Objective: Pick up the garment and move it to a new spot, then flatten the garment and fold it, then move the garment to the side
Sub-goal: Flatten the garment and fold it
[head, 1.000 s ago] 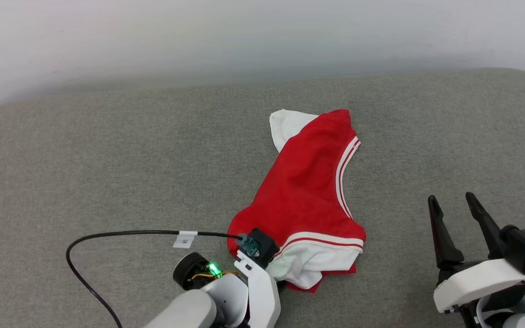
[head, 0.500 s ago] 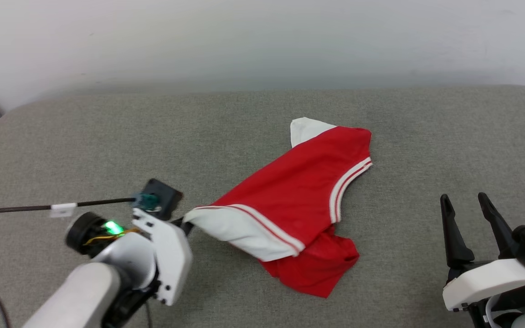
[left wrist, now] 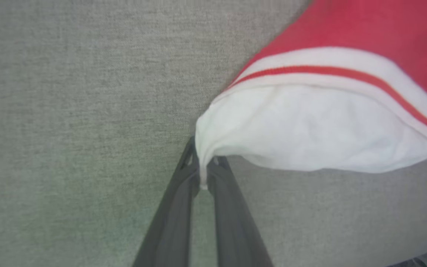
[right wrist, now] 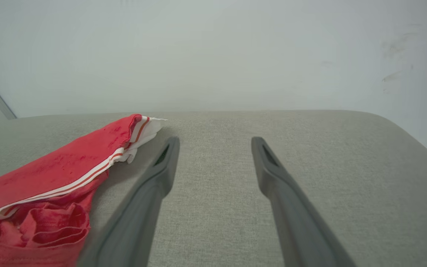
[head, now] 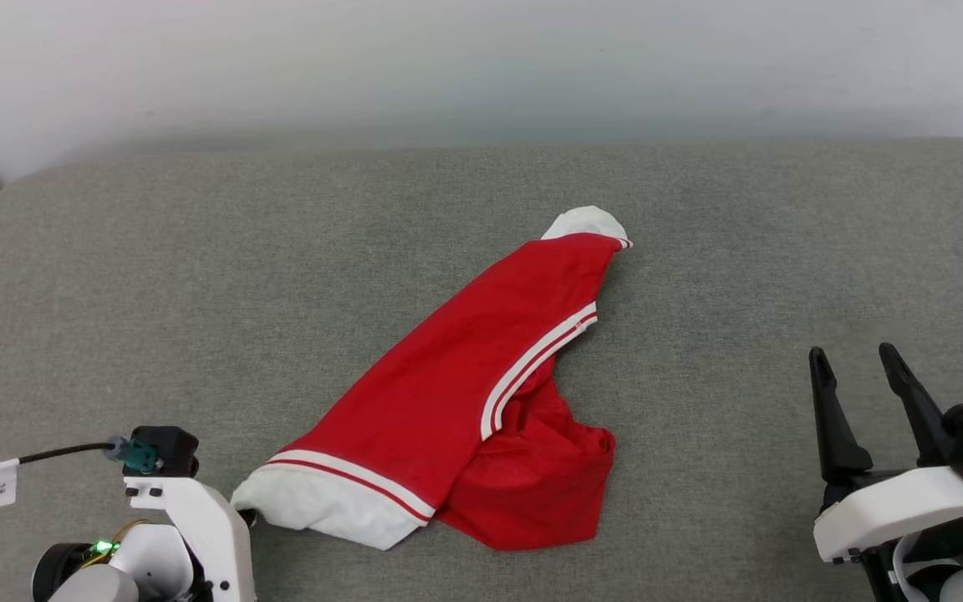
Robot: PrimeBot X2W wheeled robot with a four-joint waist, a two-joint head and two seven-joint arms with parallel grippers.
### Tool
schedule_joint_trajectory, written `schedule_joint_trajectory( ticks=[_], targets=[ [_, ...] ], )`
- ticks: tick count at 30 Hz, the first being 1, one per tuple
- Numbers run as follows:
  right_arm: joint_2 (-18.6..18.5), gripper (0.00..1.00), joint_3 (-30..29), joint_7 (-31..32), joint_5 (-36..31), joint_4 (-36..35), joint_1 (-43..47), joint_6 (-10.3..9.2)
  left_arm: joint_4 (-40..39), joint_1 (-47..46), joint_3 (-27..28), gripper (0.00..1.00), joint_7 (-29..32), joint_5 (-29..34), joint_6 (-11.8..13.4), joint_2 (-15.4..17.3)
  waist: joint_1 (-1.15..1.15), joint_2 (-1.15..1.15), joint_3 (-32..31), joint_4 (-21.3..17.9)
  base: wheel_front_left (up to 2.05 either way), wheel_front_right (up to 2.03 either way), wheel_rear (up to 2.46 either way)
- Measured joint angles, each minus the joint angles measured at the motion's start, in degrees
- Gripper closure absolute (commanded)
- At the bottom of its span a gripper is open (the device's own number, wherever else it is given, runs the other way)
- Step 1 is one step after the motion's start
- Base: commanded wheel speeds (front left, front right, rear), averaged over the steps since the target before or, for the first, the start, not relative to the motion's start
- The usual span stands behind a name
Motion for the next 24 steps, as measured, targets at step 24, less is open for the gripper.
schedule_joint_trajectory(
  ticks=[24],
  targets=[
    [-0.01,0.0,-2.93,3.41,-1.38,-2.61,3.61,0.0,-12.79,-0.55,1.12,0.0,-36.98,16.48,9.53,-8.16,-0.01,0.0,-8.34,1.91,0.0,0.0,0.0]
  ],
)
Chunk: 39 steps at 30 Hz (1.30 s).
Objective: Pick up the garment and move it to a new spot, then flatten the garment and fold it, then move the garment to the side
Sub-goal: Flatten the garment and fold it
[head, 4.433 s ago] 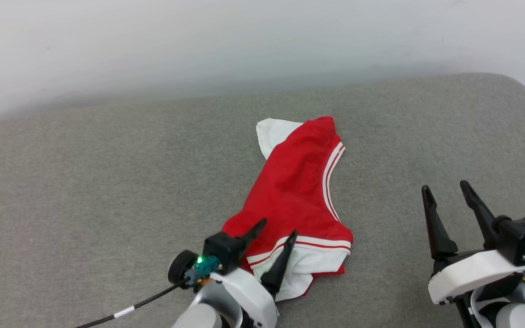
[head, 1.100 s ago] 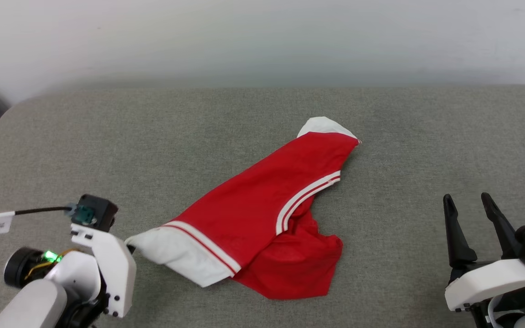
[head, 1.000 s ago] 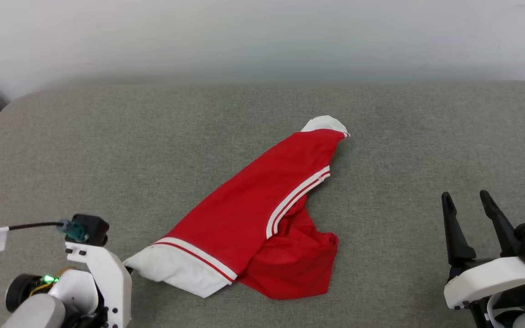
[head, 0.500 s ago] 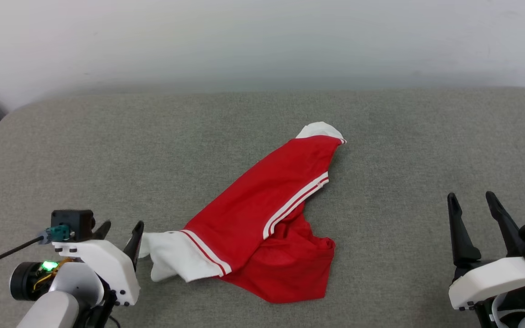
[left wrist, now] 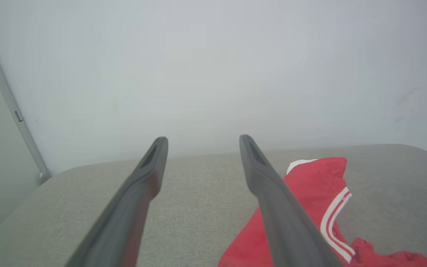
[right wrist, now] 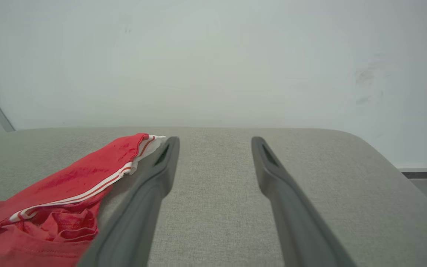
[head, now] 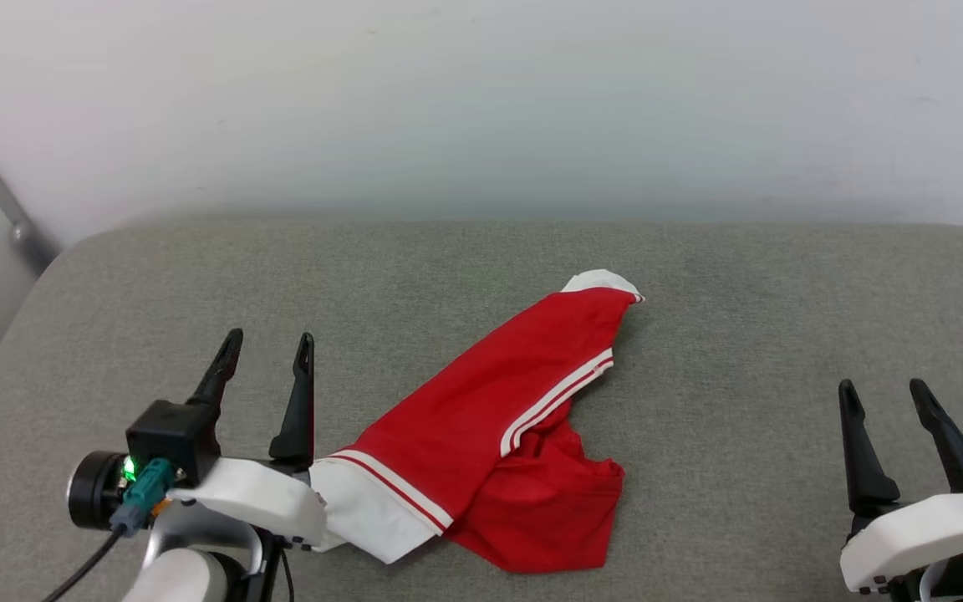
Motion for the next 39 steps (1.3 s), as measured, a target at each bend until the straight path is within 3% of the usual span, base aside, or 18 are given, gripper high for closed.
schedule_joint_trajectory(
  ticks=[7,11,17,25,31,35,36,37,38,39],
  targets=[
    [-0.01,0.0,-2.74,1.18,1.3,1.78,0.53,0.0,1.24,1.57,-1.55,0.0,-3.01,0.67,0.35,-1.72,0.0,0.0,0.08,2.85,0.0,0.0,0.0],
    [0.02,0.0,-2.97,3.72,4.85,8.01,-1.18,0.0,1.93,1.74,-2.07,0.0,-3.77,0.66,0.13,-2.68,0.0,0.0,0.42,5.27,0.0,0.0,0.0],
    [-0.43,0.0,-1.78,11.05,10.98,18.03,-12.34,0.0,2.35,1.37,-3.13,0.0,-5.3,0.69,-0.55,-4.46,0.0,0.0,2.69,8.7,0.0,0.0,0.0],
    [-6.45,0.0,1.56,27.03,18.67,31.7,-28.41,0.0,4.49,-3.02,-5.3,0.0,-6.46,1.14,-2.7,-7.36,0.01,0.0,7.56,13.14,0.0,0.0,0.0],
    [-10.31,0.0,4.5,34.17,19.78,37.52,-35.73,0.0,5.89,-5.92,-5.8,0.0,-7.27,1.64,-3.65,-10.17,0.01,0.0,11.92,16.22,0.0,0.0,0.0],
    [-11.81,0.0,5.67,35.45,19.91,40.11,-38.94,0.0,7.06,-7.08,-5.57,0.0,-7.69,1.87,-4.2,-11.32,0.01,0.0,14.45,17.72,0.0,0.0,0.0],
    [-11.92,0.22,6.05,35.64,20.18,40.63,-39.18,0.0,7.35,-7.24,-5.53,0.0,-7.7,1.98,-4.46,-11.56,0.01,0.0,14.84,18.03,0.0,0.0,0.0],
    [-11.98,0.88,6.55,35.52,20.35,40.99,-39.33,0.0,7.54,-7.29,-5.42,0.0,-7.72,2.16,-4.6,-11.65,0.01,0.0,15.17,18.27,0.0,0.0,0.0],
    [-12.02,1.0,7.13,35.22,20.65,41.11,-39.55,0.0,7.75,-7.3,-5.24,0.0,-7.76,2.26,-4.6,-11.7,0.01,0.0,15.44,18.38,0.0,0.0,0.0],
    [-12.12,1.0,7.69,35.0,20.94,41.1,-39.74,0.0,8.01,-7.3,-5.04,0.0,-7.77,2.27,-4.61,-11.7,0.01,0.0,15.59,18.35,0.0,0.0,0.0]
  ],
)
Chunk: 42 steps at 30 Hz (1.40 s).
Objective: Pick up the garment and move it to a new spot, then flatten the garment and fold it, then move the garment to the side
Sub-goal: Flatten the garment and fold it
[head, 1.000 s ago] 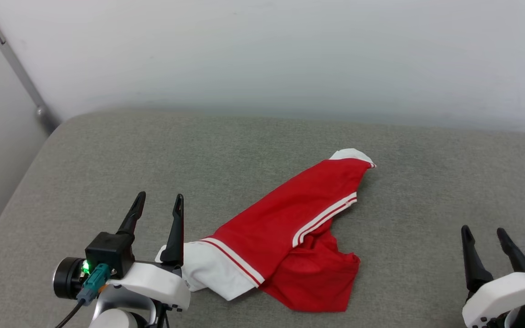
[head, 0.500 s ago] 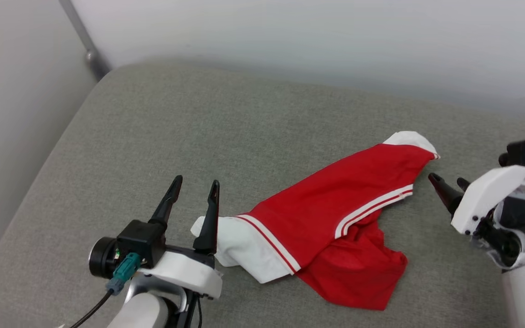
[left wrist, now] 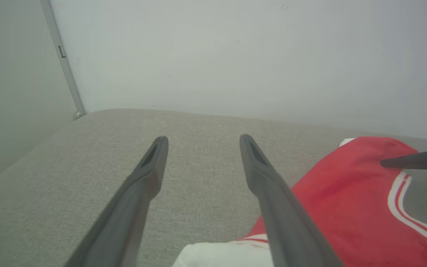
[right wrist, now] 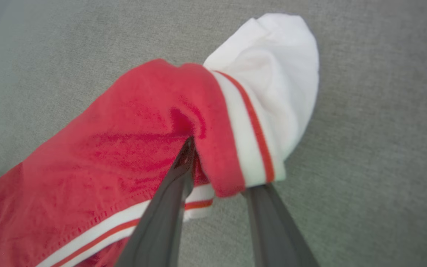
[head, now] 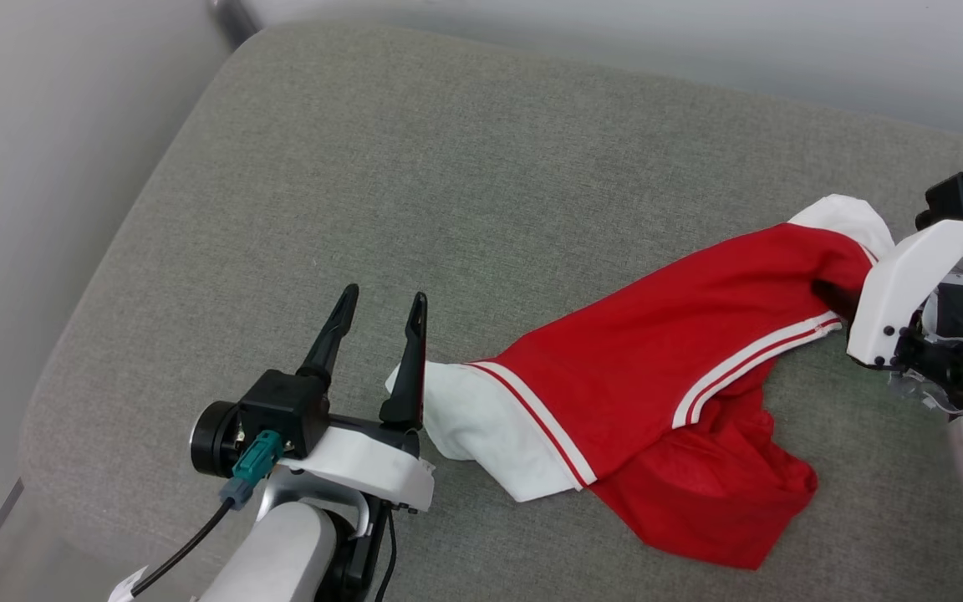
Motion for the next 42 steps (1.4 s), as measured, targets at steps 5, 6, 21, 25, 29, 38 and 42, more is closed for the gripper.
schedule_joint_trajectory(
  ticks=[5,6,21,25,29,38,42],
  targets=[
    [-1.58,1.0,3.97,-3.04,1.63,-2.99,-0.15,0.0,0.73,0.18,1.16,0.0,-0.02,0.51,-0.09,0.18,0.0,0.0,-0.53,-1.55,0.0,0.0,0.0],
    [-1.91,1.0,4.95,-3.27,1.91,-3.98,-0.15,0.0,0.77,0.23,1.27,0.0,-0.03,0.59,-0.11,0.22,0.0,0.0,-0.74,-2.0,0.0,0.0,0.0],
    [-5.92,1.0,3.13,-0.75,-1.62,-31.15,20.87,0.0,-0.38,4.61,2.23,0.0,2.15,0.41,0.78,3.97,-0.01,0.0,-6.63,-12.72,0.0,0.0,0.0],
    [-0.36,1.0,-0.92,0.36,-3.25,-34.81,32.54,0.0,-1.44,5.48,2.9,0.0,3.19,0.11,1.63,5.01,-0.01,0.0,-7.42,-16.13,0.0,0.0,0.0],
    [6.16,1.0,-2.01,-1.68,-3.82,-32.55,40.86,-0.01,-2.12,6.16,3.3,0.0,4.19,-0.19,2.26,5.66,-0.01,0.0,-8.17,-18.46,0.0,0.0,0.0],
    [10.23,0.0,-4.55,-19.49,-3.92,-29.15,42.08,0.0,-3.27,9.99,5.14,0.0,5.67,-1.74,4.14,7.46,-0.01,0.0,-10.78,-20.83,0.0,0.0,0.0],
    [9.88,0.0,-7.75,-26.94,-6.16,-32.9,42.79,0.0,-3.67,11.39,5.36,0.0,6.17,-2.22,4.63,8.1,-0.01,0.0,-12.19,-20.89,0.0,0.0,0.0]
  ],
)
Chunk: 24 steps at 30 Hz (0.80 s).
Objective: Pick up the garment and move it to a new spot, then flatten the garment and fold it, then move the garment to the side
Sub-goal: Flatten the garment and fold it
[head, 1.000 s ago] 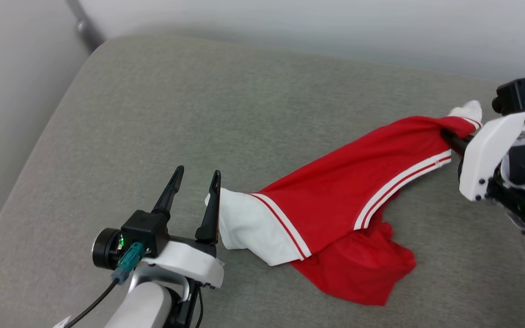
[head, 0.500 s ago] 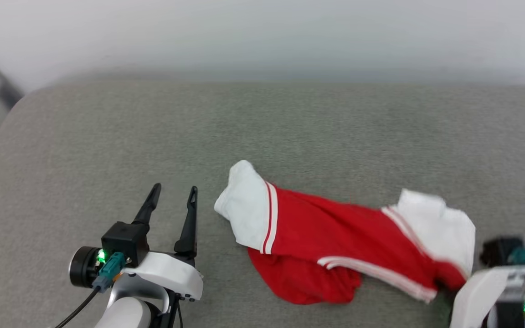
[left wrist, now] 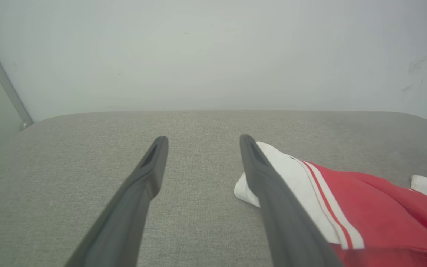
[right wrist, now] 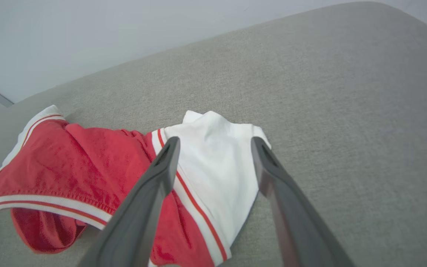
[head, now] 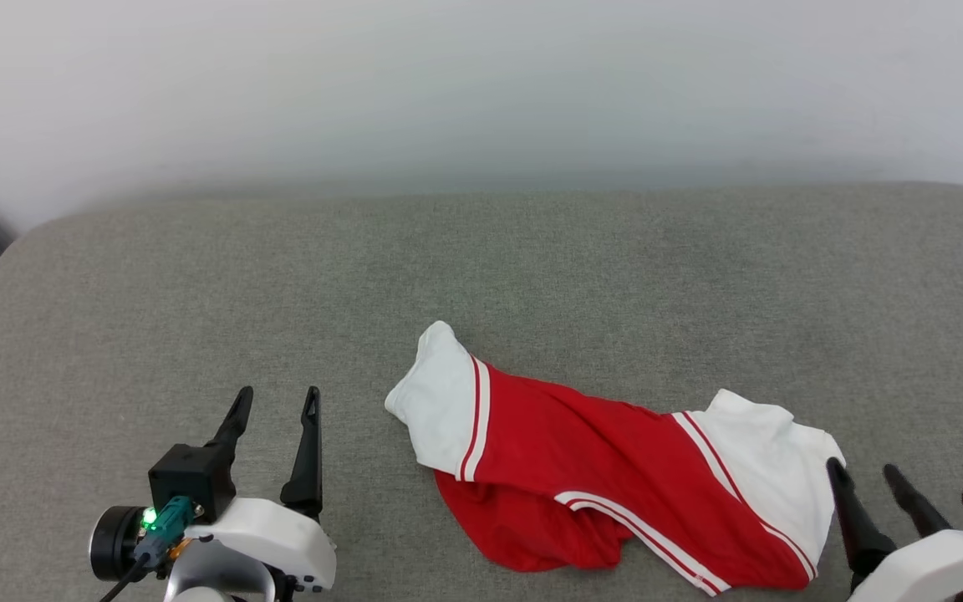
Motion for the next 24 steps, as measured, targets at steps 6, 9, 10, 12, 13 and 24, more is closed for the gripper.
schedule_joint_trajectory(
  ticks=[6,9,10,12,13,24],
  targets=[
    [0.33,0.0,-0.99,-6.12,-5.43,-7.49,1.04,0.0,0.09,1.19,-0.08,0.0,1.56,-0.66,0.13,0.84,0.0,0.0,-1.78,0.17,0.0,0.0,0.0],
    [0.49,0.0,-0.08,-7.58,-6.94,-10.2,1.27,0.0,0.32,1.1,-0.12,0.0,2.8,-1.02,-0.26,1.37,0.0,0.0,-2.2,0.27,0.0,0.0,0.0],
    [0.84,0.0,1.27,-7.61,-7.92,-11.67,1.54,0.0,1.2,-0.39,-0.58,0.0,5.05,-2.04,-1.85,1.98,0.0,0.0,-2.19,0.25,0.0,0.0,0.0],
    [1.1,0.0,2.07,-7.45,-8.48,-12.39,1.48,0.0,1.87,-2.36,-1.11,0.0,6.45,-2.45,-3.23,2.53,0.0,0.0,-1.96,0.02,0.0,0.0,0.0],
    [1.19,0.0,2.47,-7.54,-8.51,-12.98,1.28,0.0,2.43,-3.39,-1.44,0.0,7.46,-2.58,-3.86,2.68,0.0,0.0,-1.68,-0.1,0.0,0.0,0.0],
    [1.54,0.0,4.95,-7.13,-8.91,-14.91,-3.37,0.0,13.9,-20.36,-7.14,0.0,24.53,-5.97,-14.59,3.44,0.0,0.0,4.84,-2.54,0.0,0.0,0.0]
  ],
)
